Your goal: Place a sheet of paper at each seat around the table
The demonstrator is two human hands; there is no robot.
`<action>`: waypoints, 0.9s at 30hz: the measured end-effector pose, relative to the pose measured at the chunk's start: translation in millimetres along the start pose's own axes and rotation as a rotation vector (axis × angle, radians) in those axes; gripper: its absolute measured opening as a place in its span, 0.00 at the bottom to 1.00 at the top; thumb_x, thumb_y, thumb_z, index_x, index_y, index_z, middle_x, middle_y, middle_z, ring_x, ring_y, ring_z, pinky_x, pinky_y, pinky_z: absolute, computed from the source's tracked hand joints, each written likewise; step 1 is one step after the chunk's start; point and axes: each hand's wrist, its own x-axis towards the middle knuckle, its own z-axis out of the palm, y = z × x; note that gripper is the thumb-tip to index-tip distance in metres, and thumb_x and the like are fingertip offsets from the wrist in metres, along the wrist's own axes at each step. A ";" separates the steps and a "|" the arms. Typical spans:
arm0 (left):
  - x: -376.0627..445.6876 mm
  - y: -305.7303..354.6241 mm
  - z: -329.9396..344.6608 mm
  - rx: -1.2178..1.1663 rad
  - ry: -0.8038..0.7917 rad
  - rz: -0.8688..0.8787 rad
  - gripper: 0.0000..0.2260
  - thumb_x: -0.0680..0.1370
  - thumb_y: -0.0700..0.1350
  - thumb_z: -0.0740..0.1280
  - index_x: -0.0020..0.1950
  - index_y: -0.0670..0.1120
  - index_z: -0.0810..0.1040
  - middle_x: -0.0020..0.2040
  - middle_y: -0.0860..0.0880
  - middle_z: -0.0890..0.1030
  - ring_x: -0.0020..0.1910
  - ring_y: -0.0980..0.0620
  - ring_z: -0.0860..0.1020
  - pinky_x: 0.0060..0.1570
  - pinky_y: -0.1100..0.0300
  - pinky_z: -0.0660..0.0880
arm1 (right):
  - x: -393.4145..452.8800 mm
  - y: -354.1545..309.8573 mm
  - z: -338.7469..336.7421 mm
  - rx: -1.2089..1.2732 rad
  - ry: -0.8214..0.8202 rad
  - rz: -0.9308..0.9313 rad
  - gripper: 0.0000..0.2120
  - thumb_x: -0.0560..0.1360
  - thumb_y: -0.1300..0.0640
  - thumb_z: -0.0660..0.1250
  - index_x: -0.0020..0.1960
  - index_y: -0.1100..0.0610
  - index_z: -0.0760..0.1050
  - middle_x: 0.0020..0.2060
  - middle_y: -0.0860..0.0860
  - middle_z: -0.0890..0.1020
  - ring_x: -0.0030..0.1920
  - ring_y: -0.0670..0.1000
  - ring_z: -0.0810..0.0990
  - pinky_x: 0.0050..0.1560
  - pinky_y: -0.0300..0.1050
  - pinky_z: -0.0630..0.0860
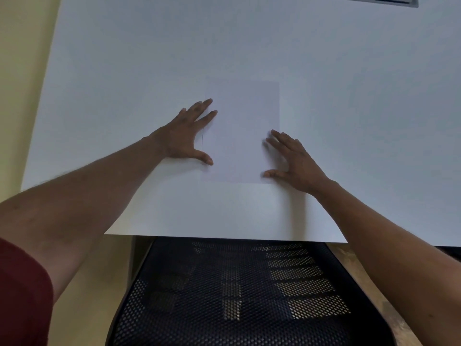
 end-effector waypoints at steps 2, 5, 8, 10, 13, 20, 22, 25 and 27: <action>-2.6 3.4 -3.8 0.008 0.062 0.001 0.63 0.67 0.81 0.69 0.89 0.53 0.44 0.89 0.55 0.38 0.88 0.52 0.39 0.86 0.43 0.41 | -1.8 -3.3 -5.8 0.048 0.045 0.040 0.42 0.79 0.36 0.70 0.86 0.45 0.56 0.86 0.39 0.54 0.86 0.47 0.49 0.84 0.47 0.50; -4.1 12.5 -7.5 0.149 0.157 0.054 0.60 0.68 0.84 0.60 0.89 0.51 0.45 0.89 0.52 0.41 0.88 0.50 0.41 0.86 0.41 0.41 | -4.0 -10.7 -15.5 0.026 0.156 0.016 0.37 0.83 0.39 0.66 0.86 0.48 0.57 0.86 0.43 0.56 0.86 0.47 0.50 0.84 0.46 0.51; -5.0 28.3 -16.7 0.221 0.242 0.071 0.59 0.70 0.84 0.56 0.89 0.49 0.48 0.90 0.50 0.44 0.88 0.48 0.43 0.85 0.37 0.42 | -1.6 -16.6 -26.3 -0.072 0.253 -0.064 0.34 0.85 0.42 0.64 0.85 0.54 0.59 0.86 0.50 0.59 0.86 0.53 0.52 0.85 0.56 0.54; -5.9 37.9 -20.9 0.252 0.301 0.058 0.57 0.72 0.84 0.52 0.89 0.47 0.50 0.90 0.48 0.47 0.89 0.46 0.45 0.85 0.34 0.44 | 1.8 -20.2 -31.3 -0.125 0.295 -0.082 0.33 0.86 0.43 0.64 0.85 0.55 0.59 0.86 0.52 0.60 0.86 0.55 0.53 0.85 0.61 0.54; -11.3 58.8 -33.0 0.315 0.425 0.018 0.53 0.76 0.81 0.49 0.89 0.44 0.52 0.89 0.45 0.50 0.89 0.43 0.48 0.84 0.32 0.48 | 3.5 -28.4 -48.9 -0.188 0.383 -0.129 0.31 0.87 0.45 0.62 0.85 0.57 0.60 0.85 0.54 0.60 0.86 0.58 0.54 0.84 0.64 0.53; -31.5 118.0 -76.2 0.424 0.615 -0.055 0.46 0.83 0.73 0.51 0.88 0.41 0.50 0.89 0.42 0.50 0.88 0.42 0.48 0.85 0.36 0.48 | -9.7 -43.0 -115.2 -0.253 0.513 -0.200 0.30 0.88 0.47 0.59 0.85 0.59 0.59 0.85 0.55 0.60 0.86 0.60 0.53 0.84 0.64 0.51; -34.4 128.1 -86.5 0.436 0.645 -0.087 0.44 0.85 0.72 0.51 0.88 0.40 0.50 0.89 0.42 0.51 0.88 0.42 0.48 0.85 0.36 0.49 | -10.7 -46.4 -132.1 -0.277 0.530 -0.228 0.30 0.88 0.46 0.59 0.85 0.58 0.59 0.86 0.55 0.59 0.86 0.59 0.53 0.85 0.64 0.51; -43.4 154.0 -101.7 0.432 0.705 -0.129 0.42 0.86 0.70 0.50 0.88 0.40 0.49 0.89 0.41 0.50 0.88 0.41 0.47 0.85 0.36 0.48 | -20.5 -53.3 -159.6 -0.304 0.555 -0.268 0.30 0.88 0.45 0.58 0.85 0.59 0.58 0.86 0.55 0.58 0.86 0.59 0.52 0.85 0.64 0.50; -49.9 178.8 -112.1 0.439 0.752 -0.126 0.42 0.86 0.69 0.51 0.88 0.40 0.48 0.89 0.41 0.49 0.88 0.41 0.46 0.85 0.36 0.47 | -37.7 -57.6 -180.3 -0.308 0.593 -0.274 0.31 0.88 0.45 0.57 0.85 0.59 0.57 0.86 0.56 0.58 0.86 0.60 0.52 0.85 0.64 0.50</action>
